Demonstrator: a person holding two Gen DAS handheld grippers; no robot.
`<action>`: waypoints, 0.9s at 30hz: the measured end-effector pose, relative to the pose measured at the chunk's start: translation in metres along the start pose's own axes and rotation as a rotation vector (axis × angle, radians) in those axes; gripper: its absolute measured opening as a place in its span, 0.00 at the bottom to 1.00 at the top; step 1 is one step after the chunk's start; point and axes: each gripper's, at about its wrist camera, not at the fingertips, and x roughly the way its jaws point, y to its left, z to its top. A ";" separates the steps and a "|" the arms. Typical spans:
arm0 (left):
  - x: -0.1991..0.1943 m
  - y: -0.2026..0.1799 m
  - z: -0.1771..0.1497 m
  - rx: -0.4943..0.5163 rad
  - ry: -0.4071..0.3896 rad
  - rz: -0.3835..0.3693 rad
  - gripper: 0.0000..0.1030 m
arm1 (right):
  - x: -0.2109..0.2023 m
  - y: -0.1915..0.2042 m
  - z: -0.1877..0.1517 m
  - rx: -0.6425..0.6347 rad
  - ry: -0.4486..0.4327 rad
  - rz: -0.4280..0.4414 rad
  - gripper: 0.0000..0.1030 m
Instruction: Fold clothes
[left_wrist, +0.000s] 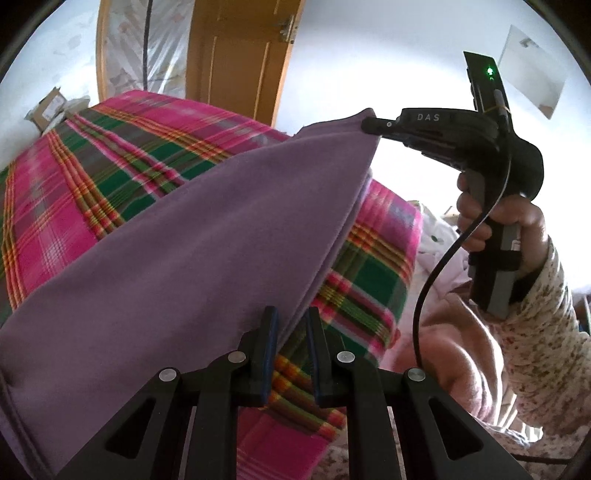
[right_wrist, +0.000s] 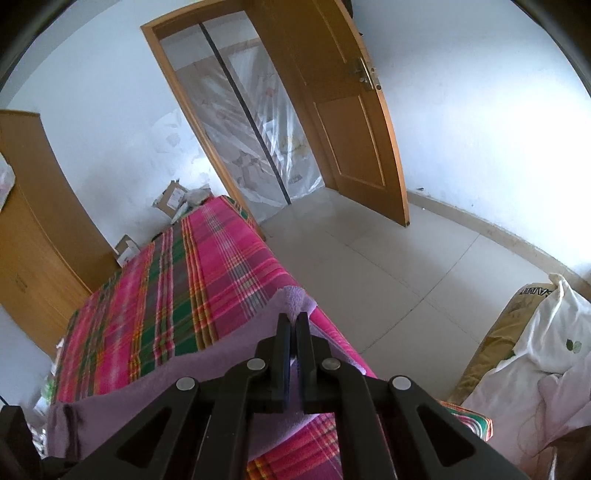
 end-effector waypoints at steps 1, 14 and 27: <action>0.000 0.000 0.000 -0.001 0.003 -0.003 0.15 | 0.001 -0.003 -0.001 0.004 0.004 -0.005 0.02; 0.001 0.009 -0.004 -0.041 0.059 -0.067 0.15 | 0.029 -0.026 -0.022 0.023 0.103 -0.103 0.08; -0.004 0.026 -0.006 -0.103 0.055 -0.100 0.15 | 0.058 0.025 0.017 -0.187 0.112 -0.092 0.29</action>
